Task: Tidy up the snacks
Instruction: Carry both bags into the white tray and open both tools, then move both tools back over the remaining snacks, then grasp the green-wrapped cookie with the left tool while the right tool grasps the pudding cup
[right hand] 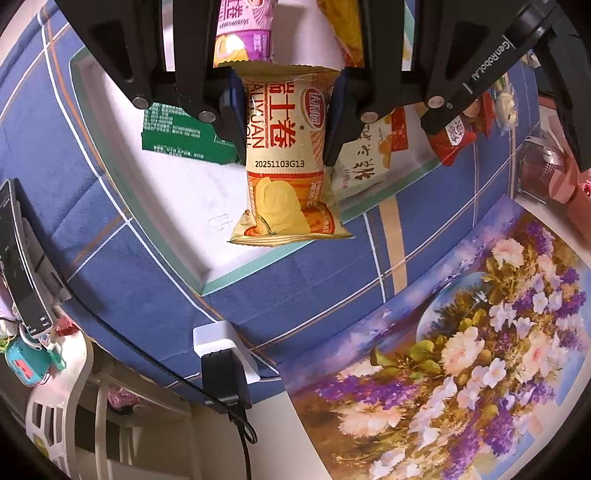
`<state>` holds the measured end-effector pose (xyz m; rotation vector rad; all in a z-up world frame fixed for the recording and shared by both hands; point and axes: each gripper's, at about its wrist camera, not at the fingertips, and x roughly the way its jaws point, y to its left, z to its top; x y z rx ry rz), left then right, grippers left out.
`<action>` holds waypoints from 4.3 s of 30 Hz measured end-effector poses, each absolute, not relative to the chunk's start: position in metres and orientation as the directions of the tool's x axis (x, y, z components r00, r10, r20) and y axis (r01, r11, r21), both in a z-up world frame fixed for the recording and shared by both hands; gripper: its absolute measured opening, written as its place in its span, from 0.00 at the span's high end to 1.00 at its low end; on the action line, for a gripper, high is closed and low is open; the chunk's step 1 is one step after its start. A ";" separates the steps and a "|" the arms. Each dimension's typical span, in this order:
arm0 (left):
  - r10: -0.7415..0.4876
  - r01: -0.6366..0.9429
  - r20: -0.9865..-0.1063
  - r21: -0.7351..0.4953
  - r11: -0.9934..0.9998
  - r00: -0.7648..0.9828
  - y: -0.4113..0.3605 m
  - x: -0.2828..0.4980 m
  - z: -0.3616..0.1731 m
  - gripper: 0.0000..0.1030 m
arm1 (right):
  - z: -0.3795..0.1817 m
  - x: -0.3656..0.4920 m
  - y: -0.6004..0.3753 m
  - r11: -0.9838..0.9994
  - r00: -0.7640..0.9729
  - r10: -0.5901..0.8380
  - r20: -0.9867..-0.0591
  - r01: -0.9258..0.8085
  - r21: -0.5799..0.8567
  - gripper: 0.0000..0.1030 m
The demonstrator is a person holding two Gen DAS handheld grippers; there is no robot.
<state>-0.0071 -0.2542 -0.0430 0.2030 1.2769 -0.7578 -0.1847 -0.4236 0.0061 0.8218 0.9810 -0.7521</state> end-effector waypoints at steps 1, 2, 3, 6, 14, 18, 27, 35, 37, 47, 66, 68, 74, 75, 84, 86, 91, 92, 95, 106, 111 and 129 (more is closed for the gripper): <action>-0.398 0.611 -0.913 -0.266 0.745 0.087 -0.256 -0.007 -0.044 0.60 | 0.005 -0.184 -0.424 0.487 0.364 -0.174 -0.915 0.839 0.241 0.62; -0.398 0.612 -0.914 -0.268 0.744 0.084 -0.257 -0.008 -0.045 0.60 | 0.004 -0.184 -0.425 0.488 0.362 -0.176 -0.915 0.840 0.238 0.62; -0.397 0.613 -0.915 -0.269 0.743 0.079 -0.259 -0.008 -0.045 0.60 | 0.003 -0.184 -0.426 0.488 0.361 -0.178 -0.915 0.840 0.237 0.62; -0.407 0.611 -0.911 -0.285 0.739 0.067 -0.261 -0.009 -0.044 0.59 | 0.000 -0.185 -0.429 0.479 0.354 -0.175 -0.919 0.846 0.234 0.62; -0.397 0.612 -0.914 -0.265 0.745 0.089 -0.256 -0.010 -0.025 0.48 | 0.003 -0.186 -0.430 0.487 0.358 -0.173 -0.917 0.841 0.237 0.58; -0.375 0.599 -0.920 -0.239 0.765 0.112 -0.249 -0.007 -0.018 0.38 | 0.007 -0.184 -0.427 0.497 0.357 -0.186 -0.915 0.838 0.226 0.38; -0.318 0.554 -0.929 -0.165 0.816 0.191 -0.235 0.004 -0.019 0.20 | 0.003 -0.179 -0.420 0.515 0.362 -0.179 -0.915 0.827 0.226 0.19; -0.272 0.518 -0.938 -0.126 0.846 0.217 -0.225 0.013 -0.025 0.13 | 0.002 -0.174 -0.411 0.530 0.355 -0.175 -0.918 0.820 0.216 0.00; -0.262 0.513 -0.937 -0.111 0.851 0.232 -0.223 0.014 -0.024 0.13 | 0.002 -0.173 -0.409 0.532 0.352 -0.176 -0.919 0.820 0.212 0.00; -0.241 0.496 -0.924 -0.068 0.866 0.296 -0.208 0.021 -0.013 0.00 | 0.012 -0.165 -0.395 0.563 0.349 -0.198 -0.916 0.805 0.185 0.00; -0.078 0.271 -0.904 0.043 0.962 0.421 -0.105 0.079 0.013 0.00 | 0.030 -0.106 -0.320 0.696 0.387 -0.172 -0.906 0.699 0.166 0.00; -0.014 0.203 -0.900 0.083 0.976 0.435 -0.083 0.089 0.014 0.00 | 0.030 -0.099 -0.310 0.711 0.388 -0.174 -0.905 0.686 0.157 0.00; 0.041 0.082 -0.904 0.084 0.993 0.426 -0.022 0.112 0.019 0.00 | 0.034 -0.078 -0.281 0.753 0.420 -0.150 -0.895 0.635 0.172 0.00; 0.027 0.061 -0.908 0.058 0.996 0.419 -0.011 0.116 0.020 0.00 | 0.034 -0.073 -0.276 0.761 0.430 -0.142 -0.892 0.623 0.180 0.00; -0.053 -0.012 -0.920 -0.063 0.998 0.388 0.035 0.136 0.022 0.00 | 0.027 -0.038 -0.235 0.822 0.461 -0.070 -0.885 0.529 0.211 0.05; -0.053 0.006 -0.929 -0.054 0.999 0.367 0.031 0.140 0.012 0.00 | 0.021 -0.033 -0.231 0.828 0.447 -0.069 -0.892 0.524 0.199 0.09; -0.080 0.078 -0.952 -0.059 0.995 0.296 0.011 0.147 -0.019 0.00 | -0.002 -0.025 -0.233 0.825 0.411 -0.039 -0.911 0.528 0.203 0.21; -0.086 0.089 -0.955 -0.063 0.994 0.282 0.006 0.148 -0.025 0.00 | -0.006 -0.024 -0.234 0.823 0.402 -0.037 -0.915 0.532 0.200 0.22; -0.094 0.123 -0.961 -0.064 0.990 0.259 -0.007 0.150 -0.040 0.01 | -0.019 -0.022 -0.236 0.822 0.378 -0.035 -0.925 0.537 0.188 0.30; -0.157 0.161 -0.961 -0.121 0.979 0.228 -0.017 0.165 -0.067 0.32 | -0.039 -0.010 -0.237 0.831 0.367 -0.001 -0.930 0.518 0.203 0.41; -0.189 0.167 -0.957 -0.154 0.974 0.218 -0.017 0.168 -0.069 0.37 | -0.045 -0.007 -0.238 0.828 0.364 0.011 -0.931 0.519 0.213 0.46; -0.179 0.183 -0.960 -0.141 0.973 0.216 -0.030 0.168 -0.076 0.42 | -0.060 -0.005 -0.242 0.808 0.364 0.018 -0.931 0.543 0.228 0.55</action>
